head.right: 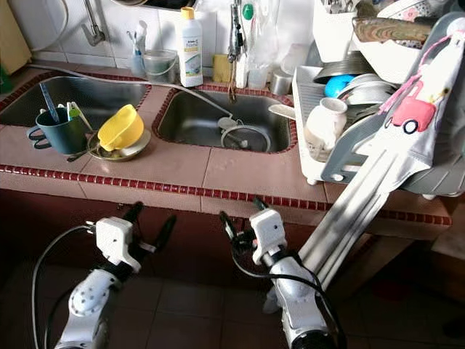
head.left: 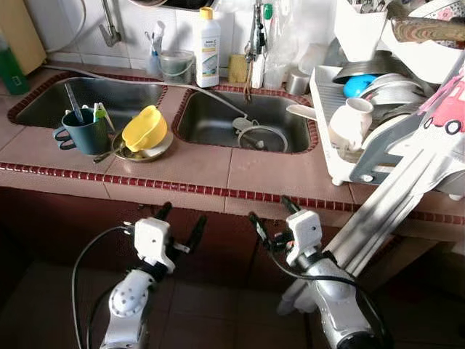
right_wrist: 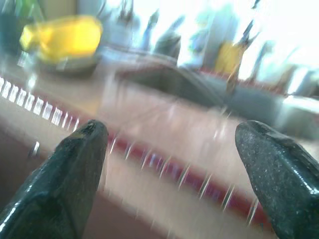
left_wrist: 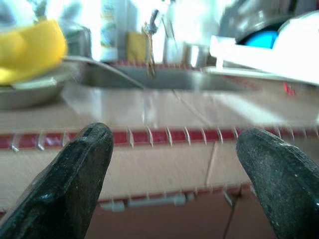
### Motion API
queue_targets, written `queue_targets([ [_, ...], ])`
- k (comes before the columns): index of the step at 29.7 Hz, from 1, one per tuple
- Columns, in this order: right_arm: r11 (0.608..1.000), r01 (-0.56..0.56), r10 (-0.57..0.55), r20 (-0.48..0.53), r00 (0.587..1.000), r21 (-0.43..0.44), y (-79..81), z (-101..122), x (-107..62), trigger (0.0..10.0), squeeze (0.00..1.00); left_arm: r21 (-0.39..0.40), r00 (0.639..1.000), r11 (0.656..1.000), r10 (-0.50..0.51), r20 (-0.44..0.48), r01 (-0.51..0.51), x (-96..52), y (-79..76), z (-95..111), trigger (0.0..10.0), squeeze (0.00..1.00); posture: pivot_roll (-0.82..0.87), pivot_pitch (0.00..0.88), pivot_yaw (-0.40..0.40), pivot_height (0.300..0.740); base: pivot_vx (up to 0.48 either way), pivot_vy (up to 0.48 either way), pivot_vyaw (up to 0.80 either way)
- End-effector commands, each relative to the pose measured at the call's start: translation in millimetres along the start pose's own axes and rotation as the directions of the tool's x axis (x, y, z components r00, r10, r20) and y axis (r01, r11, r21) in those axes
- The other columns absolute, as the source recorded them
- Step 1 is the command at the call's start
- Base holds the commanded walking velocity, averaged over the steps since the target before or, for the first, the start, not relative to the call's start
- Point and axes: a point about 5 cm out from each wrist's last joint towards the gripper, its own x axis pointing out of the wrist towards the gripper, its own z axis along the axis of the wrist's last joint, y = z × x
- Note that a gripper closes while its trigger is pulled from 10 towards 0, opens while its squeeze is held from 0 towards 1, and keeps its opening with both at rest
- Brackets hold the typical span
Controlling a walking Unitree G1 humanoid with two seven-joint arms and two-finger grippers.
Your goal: Kitchen organization
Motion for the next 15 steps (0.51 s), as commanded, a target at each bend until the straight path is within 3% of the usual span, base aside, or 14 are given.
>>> queue_targets([
  [1, 0.997, 0.062, -0.063, 0.040, 0.997, 0.037, -7.8, 11.5, 4.1, 10.0, 0.00, -0.021, 1.000, 1.000, 0.023, 0.019, -0.022, 1.3, 0.1, 7.8, 10.0, 0.00, -0.10, 0.000, -0.060, 0.740, 0.000, 0.000, 0.00],
  [4, 0.979, 0.176, -0.182, 0.052, 0.982, 0.103, -18.3, 20.7, 8.3, 10.0, 0.00, -0.046, 0.994, 0.993, 0.110, 0.022, -0.109, 6.7, 6.2, 17.3, 10.0, 0.00, -0.10, 0.000, -0.065, 0.740, 0.000, 0.000, 0.00],
  [9, 0.969, 0.235, -0.239, 0.051, 0.970, 0.071, -26.8, 33.7, 12.5, 10.0, 0.00, -0.044, 0.976, 0.975, 0.216, -0.030, -0.217, 16.9, 19.2, 29.9, 10.0, 0.00, -0.10, 0.000, -0.060, 0.740, 0.000, 0.000, 0.00],
  [12, 0.967, 0.248, -0.252, 0.081, 0.964, 0.058, -34.0, 45.5, 15.4, 10.0, 0.00, -0.040, 0.974, 0.975, 0.217, -0.064, -0.220, 22.4, 23.2, 36.5, 10.0, 0.00, -0.10, 0.000, -0.059, 0.740, 0.000, 0.000, 0.00],
  [15, 0.961, 0.276, -0.274, 0.115, 0.955, -0.005, -39.6, 58.0, 14.9, 10.0, 0.00, -0.002, 0.984, 0.985, 0.173, -0.027, -0.173, 25.6, 22.8, 52.6, 10.0, 0.00, -0.10, 0.000, -0.051, 0.740, 0.000, 0.000, 0.00],
])
